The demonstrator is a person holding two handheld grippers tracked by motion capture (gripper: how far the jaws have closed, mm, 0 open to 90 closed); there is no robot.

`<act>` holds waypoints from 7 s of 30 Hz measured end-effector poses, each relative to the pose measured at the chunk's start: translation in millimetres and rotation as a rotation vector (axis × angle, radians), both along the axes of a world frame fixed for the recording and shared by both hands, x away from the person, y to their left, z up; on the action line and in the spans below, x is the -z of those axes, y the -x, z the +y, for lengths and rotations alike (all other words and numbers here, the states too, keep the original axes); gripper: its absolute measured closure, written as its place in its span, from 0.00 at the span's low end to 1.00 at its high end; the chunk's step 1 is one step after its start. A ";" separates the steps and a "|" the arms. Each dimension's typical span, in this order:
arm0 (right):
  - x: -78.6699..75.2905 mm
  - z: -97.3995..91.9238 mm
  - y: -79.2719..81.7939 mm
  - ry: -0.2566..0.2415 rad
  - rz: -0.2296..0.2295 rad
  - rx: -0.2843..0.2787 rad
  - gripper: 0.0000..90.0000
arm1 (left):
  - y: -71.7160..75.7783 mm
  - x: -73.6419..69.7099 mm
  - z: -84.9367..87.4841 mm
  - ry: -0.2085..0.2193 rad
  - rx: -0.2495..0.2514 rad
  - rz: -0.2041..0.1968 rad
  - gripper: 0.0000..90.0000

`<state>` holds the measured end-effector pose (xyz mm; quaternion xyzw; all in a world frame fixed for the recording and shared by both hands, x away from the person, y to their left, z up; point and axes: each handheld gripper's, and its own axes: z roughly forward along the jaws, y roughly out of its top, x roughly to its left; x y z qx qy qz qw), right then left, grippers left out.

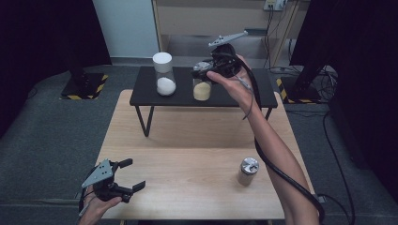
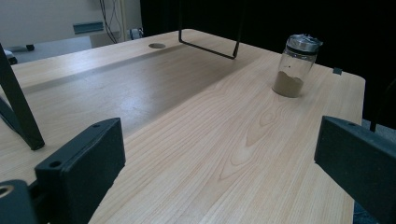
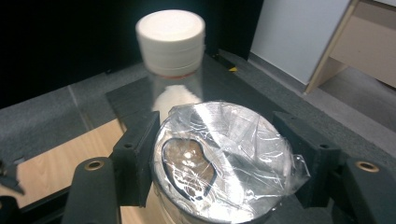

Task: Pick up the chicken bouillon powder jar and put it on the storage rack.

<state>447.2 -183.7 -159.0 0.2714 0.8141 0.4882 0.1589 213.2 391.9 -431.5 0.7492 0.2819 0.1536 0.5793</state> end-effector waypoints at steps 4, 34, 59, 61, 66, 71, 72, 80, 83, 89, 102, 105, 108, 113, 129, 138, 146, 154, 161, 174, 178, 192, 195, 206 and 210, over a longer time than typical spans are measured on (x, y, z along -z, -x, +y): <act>0.8 2.3 -5.5 0.005 -0.006 0.034 0.39 | 0.0 0.5 0.7 0.002 -0.001 0.000 0.01; 6.7 16.2 -22.4 0.036 -0.017 0.122 0.39 | -0.7 2.1 2.4 0.014 -0.001 0.004 0.01; 25.1 17.4 -30.2 0.040 0.015 0.131 0.39 | -0.8 2.4 3.4 0.014 -0.003 0.005 0.01; 25.5 17.5 -30.4 0.037 0.016 0.132 0.39 | -0.7 2.5 3.5 0.015 -0.003 0.005 0.01; 26.6 17.0 -30.8 0.040 0.015 0.132 0.39 | -0.7 2.8 3.4 0.018 -0.004 0.006 0.01; 29.1 15.5 -30.8 0.031 0.013 0.134 0.39 | -0.8 2.7 3.3 0.017 -0.003 0.006 0.01; 29.8 15.1 -30.7 0.028 0.011 0.133 0.39 | -0.7 2.7 3.3 0.017 -0.004 0.005 0.01; 35.7 10.9 -28.9 -0.024 0.013 0.148 0.25 | -0.8 2.2 3.1 0.014 -0.002 0.006 0.01; 36.3 7.8 -25.8 -0.052 -0.009 0.156 0.15 | -0.5 2.1 3.3 0.013 -0.002 0.003 0.01; 36.0 5.0 -22.5 -0.079 -0.040 0.156 0.08 | -0.3 1.7 2.7 0.011 -0.002 0.003 0.01; 21.6 4.2 -14.8 -0.103 -0.078 0.167 0.08 | -0.2 1.7 2.8 0.012 -0.002 0.003 0.01; 19.0 3.4 -13.8 -0.104 -0.082 0.164 0.08 | -0.4 2.0 3.0 0.014 -0.003 0.003 0.01; 17.6 2.2 -12.9 -0.109 -0.084 0.165 0.08 | -0.3 1.8 2.9 0.012 -0.003 0.003 0.01; 13.3 -0.8 -9.3 -0.114 -0.093 0.162 0.08 | -0.3 1.9 2.9 0.012 -0.003 0.003 0.01; -0.7 -19.4 15.3 -0.143 -0.133 0.095 0.08 | -0.2 1.3 2.3 0.008 -0.003 0.003 0.01; -3.6 -39.1 32.8 -0.186 -0.155 0.049 0.08 | -0.4 1.3 2.1 0.008 -0.004 0.005 0.01; 4.8 -51.4 51.7 -0.202 -0.178 -0.010 0.08 | -0.5 1.2 1.6 0.004 -0.005 0.005 0.01; 10.9 -56.8 68.4 -0.187 -0.205 -0.062 0.08 | -0.3 1.2 1.8 0.006 -0.007 0.005 0.01; 19.3 -66.8 83.8 -0.200 -0.219 -0.088 0.08 | -0.3 1.2 1.7 0.006 -0.008 0.006 0.01; 37.8 -96.4 112.6 -0.208 -0.226 -0.087 0.08 | -0.2 1.4 1.8 0.008 -0.009 0.006 0.01; 44.4 -105.5 122.9 -0.202 -0.225 -0.076 0.08 | -0.3 1.3 1.6 0.007 -0.008 0.006 0.01; 65.9 -131.9 160.3 -0.185 -0.227 -0.071 0.07 | 0.1 1.3 1.8 0.008 -0.010 0.005 0.01; 71.2 -138.2 166.7 -0.195 -0.216 -0.073 0.06 | 0.1 1.2 1.6 0.008 -0.010 0.005 0.01; 87.8 -156.3 199.7 -0.153 -0.245 -0.026 0.07 | 0.4 0.7 1.5 0.007 -0.011 0.005 0.01; 95.6 -162.5 212.3 -0.137 -0.252 -0.006 0.07 | 0.6 0.6 1.4 0.006 -0.011 0.005 0.01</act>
